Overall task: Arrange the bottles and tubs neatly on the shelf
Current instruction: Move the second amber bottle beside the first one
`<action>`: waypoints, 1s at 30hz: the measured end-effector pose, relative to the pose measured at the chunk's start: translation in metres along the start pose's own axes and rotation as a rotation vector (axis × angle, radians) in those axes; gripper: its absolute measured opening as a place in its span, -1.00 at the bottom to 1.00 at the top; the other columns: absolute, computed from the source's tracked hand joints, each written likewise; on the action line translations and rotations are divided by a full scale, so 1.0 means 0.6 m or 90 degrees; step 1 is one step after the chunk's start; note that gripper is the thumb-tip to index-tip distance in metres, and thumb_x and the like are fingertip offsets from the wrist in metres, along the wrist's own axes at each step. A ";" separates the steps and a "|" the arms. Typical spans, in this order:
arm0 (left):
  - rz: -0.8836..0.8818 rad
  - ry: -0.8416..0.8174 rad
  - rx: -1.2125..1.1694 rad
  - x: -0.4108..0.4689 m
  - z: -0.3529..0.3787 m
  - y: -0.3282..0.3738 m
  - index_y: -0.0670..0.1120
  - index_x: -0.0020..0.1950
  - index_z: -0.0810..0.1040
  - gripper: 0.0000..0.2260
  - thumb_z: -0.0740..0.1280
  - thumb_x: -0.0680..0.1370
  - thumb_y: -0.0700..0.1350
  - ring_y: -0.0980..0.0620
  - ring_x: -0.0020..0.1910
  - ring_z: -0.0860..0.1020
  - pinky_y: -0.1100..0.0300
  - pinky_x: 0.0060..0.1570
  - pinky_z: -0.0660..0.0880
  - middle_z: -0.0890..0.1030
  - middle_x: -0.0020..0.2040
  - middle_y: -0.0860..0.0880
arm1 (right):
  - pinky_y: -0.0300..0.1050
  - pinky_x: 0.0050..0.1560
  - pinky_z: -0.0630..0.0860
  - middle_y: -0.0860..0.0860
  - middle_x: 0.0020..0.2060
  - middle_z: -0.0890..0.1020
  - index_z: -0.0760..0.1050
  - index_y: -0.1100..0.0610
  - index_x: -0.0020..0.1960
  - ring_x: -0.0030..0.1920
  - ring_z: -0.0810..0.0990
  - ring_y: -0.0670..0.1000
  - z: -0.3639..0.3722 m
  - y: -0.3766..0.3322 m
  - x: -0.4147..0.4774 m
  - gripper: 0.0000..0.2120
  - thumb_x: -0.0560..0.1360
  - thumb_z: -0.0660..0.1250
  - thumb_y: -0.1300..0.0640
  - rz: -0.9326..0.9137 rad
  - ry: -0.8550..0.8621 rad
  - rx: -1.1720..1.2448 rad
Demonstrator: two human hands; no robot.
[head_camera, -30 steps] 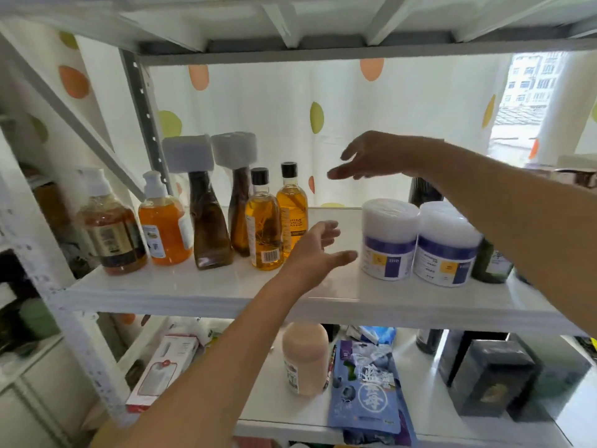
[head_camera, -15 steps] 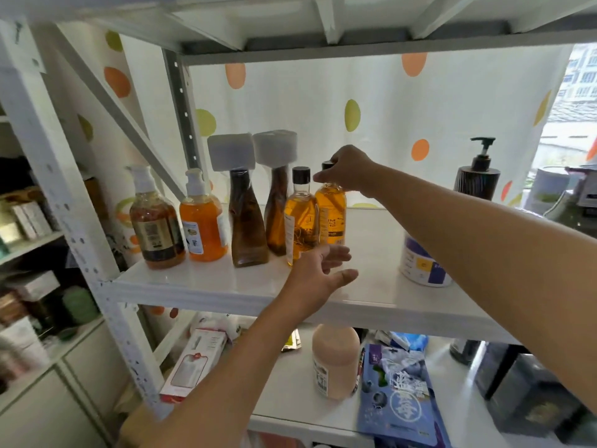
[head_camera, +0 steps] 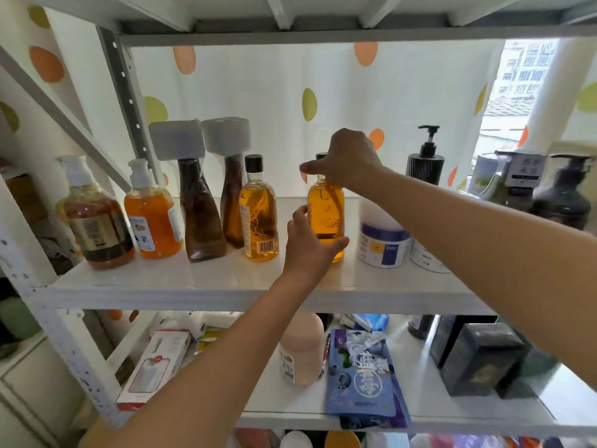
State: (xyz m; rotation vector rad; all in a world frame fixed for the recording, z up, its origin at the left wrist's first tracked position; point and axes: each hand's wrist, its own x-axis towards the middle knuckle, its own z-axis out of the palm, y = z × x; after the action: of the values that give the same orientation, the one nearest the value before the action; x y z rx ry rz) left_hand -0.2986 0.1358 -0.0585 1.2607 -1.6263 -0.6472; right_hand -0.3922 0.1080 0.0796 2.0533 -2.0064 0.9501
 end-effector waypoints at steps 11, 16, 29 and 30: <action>-0.012 -0.226 -0.118 0.037 -0.017 -0.016 0.07 0.48 0.21 -0.31 0.47 0.45 0.10 -0.01 0.30 0.47 0.19 0.09 0.48 0.44 0.39 0.02 | 0.03 0.07 0.64 0.16 0.03 0.63 0.51 0.25 0.20 0.04 0.65 0.15 -0.038 0.067 -0.023 -0.65 0.47 0.47 0.19 -0.008 -0.186 0.286; -0.019 -0.256 -0.111 0.033 -0.011 -0.016 0.07 0.46 0.20 -0.29 0.51 0.44 -0.08 0.10 0.12 0.49 0.36 -0.17 0.44 0.46 0.24 0.10 | 0.05 0.05 0.64 0.12 0.00 0.62 0.52 0.22 0.22 0.00 0.64 0.11 -0.028 0.065 -0.021 -0.56 0.41 0.52 0.10 -0.020 -0.148 0.236; -0.016 -0.263 -0.112 0.037 -0.009 -0.026 0.07 0.42 0.29 -0.34 0.54 0.41 -0.04 0.07 0.15 0.54 0.31 -0.08 0.50 0.53 0.26 0.06 | 0.08 0.04 0.62 0.08 -0.06 0.65 0.54 0.21 0.16 -0.05 0.63 0.10 -0.031 0.067 -0.035 -0.51 0.37 0.54 -0.06 -0.046 -0.102 0.146; -0.015 -0.262 -0.109 0.037 -0.008 -0.026 0.07 0.42 0.28 -0.33 0.54 0.41 -0.03 0.07 0.16 0.54 0.31 -0.08 0.50 0.53 0.26 0.06 | 0.08 0.05 0.62 0.08 -0.05 0.64 0.54 0.21 0.17 -0.04 0.63 0.10 -0.031 0.067 -0.036 -0.52 0.38 0.53 -0.05 -0.044 -0.103 0.150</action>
State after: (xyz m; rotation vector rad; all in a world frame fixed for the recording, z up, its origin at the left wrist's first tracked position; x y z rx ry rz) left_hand -0.2883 0.1108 -0.0615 1.0694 -1.8401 -1.0929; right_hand -0.4350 0.1312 0.0702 2.3761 -1.9657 1.0868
